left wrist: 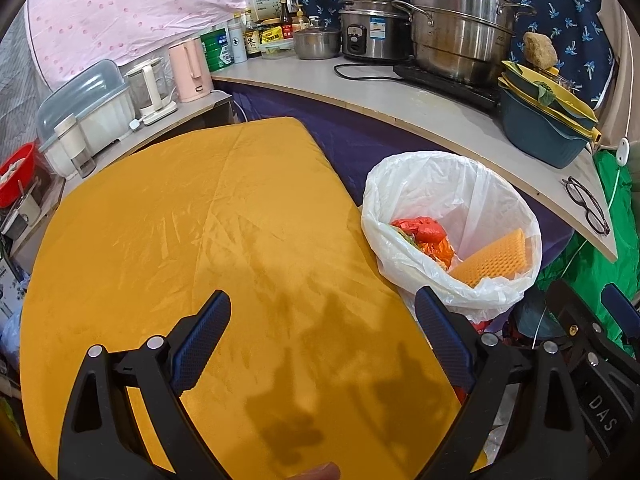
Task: Collect trash
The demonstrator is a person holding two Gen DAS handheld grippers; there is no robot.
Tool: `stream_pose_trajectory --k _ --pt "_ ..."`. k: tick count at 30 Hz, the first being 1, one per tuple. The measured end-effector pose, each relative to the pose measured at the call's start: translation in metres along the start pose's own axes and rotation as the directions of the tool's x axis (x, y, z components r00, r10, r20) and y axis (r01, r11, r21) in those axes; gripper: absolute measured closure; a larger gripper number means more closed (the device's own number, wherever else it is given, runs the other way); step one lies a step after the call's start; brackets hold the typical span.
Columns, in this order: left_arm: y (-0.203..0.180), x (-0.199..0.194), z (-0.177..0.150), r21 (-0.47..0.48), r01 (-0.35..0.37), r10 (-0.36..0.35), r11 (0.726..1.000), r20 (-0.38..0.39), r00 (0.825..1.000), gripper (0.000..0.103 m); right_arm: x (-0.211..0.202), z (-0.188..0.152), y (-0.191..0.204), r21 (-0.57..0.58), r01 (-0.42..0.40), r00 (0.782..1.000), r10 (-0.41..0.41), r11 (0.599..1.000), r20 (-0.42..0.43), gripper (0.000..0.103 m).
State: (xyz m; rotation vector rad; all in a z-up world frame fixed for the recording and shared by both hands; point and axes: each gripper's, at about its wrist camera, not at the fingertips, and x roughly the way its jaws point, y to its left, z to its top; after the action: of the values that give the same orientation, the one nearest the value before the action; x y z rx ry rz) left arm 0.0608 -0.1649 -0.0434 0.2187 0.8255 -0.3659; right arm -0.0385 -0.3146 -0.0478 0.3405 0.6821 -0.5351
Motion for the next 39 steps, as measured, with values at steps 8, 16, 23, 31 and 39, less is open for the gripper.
stream_pose_trajectory --k 8,16,23,31,39 --pt "0.002 0.005 0.008 -0.006 0.0 0.0 1.0 -0.001 1.0 0.014 0.005 0.003 0.004 -0.005 0.002 1.0 -0.002 1.0 -0.003 0.018" --pt "0.003 0.006 0.01 -0.019 -0.019 0.019 1.0 0.007 1.0 0.014 0.007 0.004 0.007 -0.011 -0.001 1.0 0.001 1.0 -0.004 0.018" --pt "0.0 0.005 0.011 -0.004 -0.019 0.019 1.0 0.011 1.0 0.014 0.007 0.004 0.006 -0.011 0.003 1.0 -0.003 1.0 -0.007 0.018" --pt "0.0 0.007 0.01 -0.001 -0.025 0.025 1.0 0.007 1.0 0.014 0.01 0.001 0.006 -0.009 0.001 1.0 -0.001 1.0 -0.014 0.018" --pt "0.004 0.012 0.01 -0.004 -0.024 0.024 1.0 -0.001 1.0 0.014 0.013 0.001 0.01 -0.018 0.001 1.0 -0.002 1.0 -0.02 0.018"
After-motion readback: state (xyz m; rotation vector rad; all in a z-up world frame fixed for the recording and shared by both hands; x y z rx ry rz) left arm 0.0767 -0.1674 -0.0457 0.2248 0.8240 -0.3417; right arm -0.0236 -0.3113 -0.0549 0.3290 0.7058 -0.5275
